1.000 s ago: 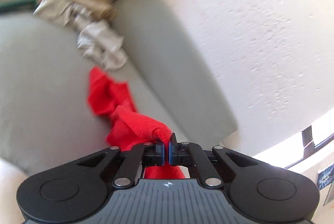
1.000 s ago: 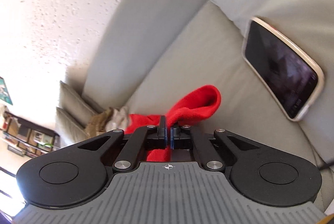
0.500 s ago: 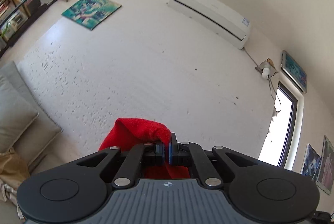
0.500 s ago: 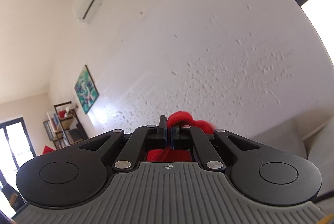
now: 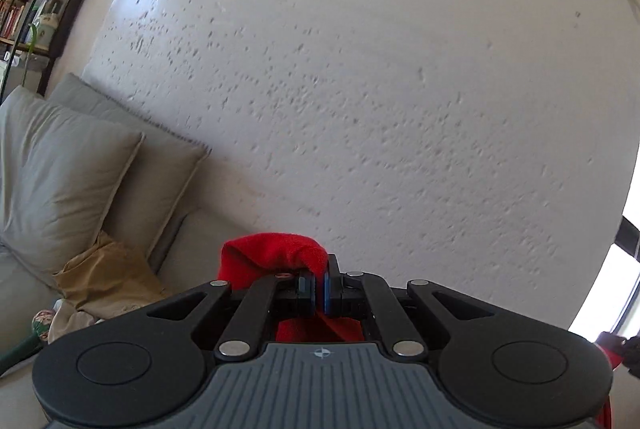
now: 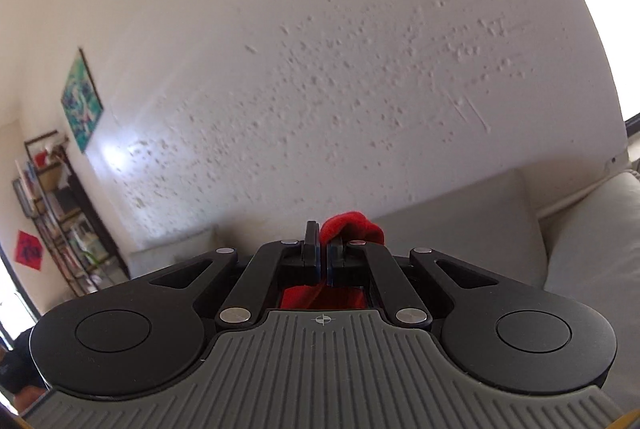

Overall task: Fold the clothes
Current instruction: 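Lift the shirt with both grippers and shake it out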

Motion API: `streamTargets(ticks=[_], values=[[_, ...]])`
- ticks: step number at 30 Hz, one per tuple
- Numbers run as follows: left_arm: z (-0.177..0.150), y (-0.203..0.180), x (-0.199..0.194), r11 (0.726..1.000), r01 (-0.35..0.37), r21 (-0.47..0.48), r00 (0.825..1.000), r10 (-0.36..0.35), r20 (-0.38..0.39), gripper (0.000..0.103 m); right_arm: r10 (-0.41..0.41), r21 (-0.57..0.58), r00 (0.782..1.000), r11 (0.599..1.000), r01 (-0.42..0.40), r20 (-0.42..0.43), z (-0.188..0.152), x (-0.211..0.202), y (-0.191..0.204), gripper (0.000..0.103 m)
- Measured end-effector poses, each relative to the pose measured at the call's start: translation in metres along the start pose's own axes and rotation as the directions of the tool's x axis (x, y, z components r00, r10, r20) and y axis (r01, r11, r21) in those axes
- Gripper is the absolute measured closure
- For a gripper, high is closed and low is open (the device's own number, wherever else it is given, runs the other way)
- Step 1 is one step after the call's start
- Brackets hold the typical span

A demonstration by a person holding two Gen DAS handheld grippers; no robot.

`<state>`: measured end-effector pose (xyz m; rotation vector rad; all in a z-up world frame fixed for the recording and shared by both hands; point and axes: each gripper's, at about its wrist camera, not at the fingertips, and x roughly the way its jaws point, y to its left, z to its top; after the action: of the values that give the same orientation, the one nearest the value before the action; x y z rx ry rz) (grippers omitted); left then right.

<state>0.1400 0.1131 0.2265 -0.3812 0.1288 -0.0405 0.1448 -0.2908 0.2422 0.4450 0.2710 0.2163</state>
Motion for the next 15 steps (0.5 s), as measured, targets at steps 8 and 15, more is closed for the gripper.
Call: streamTargets(ticks=[8,15], values=[[0.035,-0.034,0.000,0.995,0.045,0.084,0.984,-0.059,0.169,0.100,0.033,-0.064,0.977,0.998,-0.020,0.210,0.064,-0.011,0.015,0.101],[-0.071,-0.019,-0.011,0.995,-0.046,0.092,0.998,0.042,0.044,0.100,-0.047,-0.014,0.996,0.999,0.048,0.070,-0.025,-0.010,-0.042,0.101]])
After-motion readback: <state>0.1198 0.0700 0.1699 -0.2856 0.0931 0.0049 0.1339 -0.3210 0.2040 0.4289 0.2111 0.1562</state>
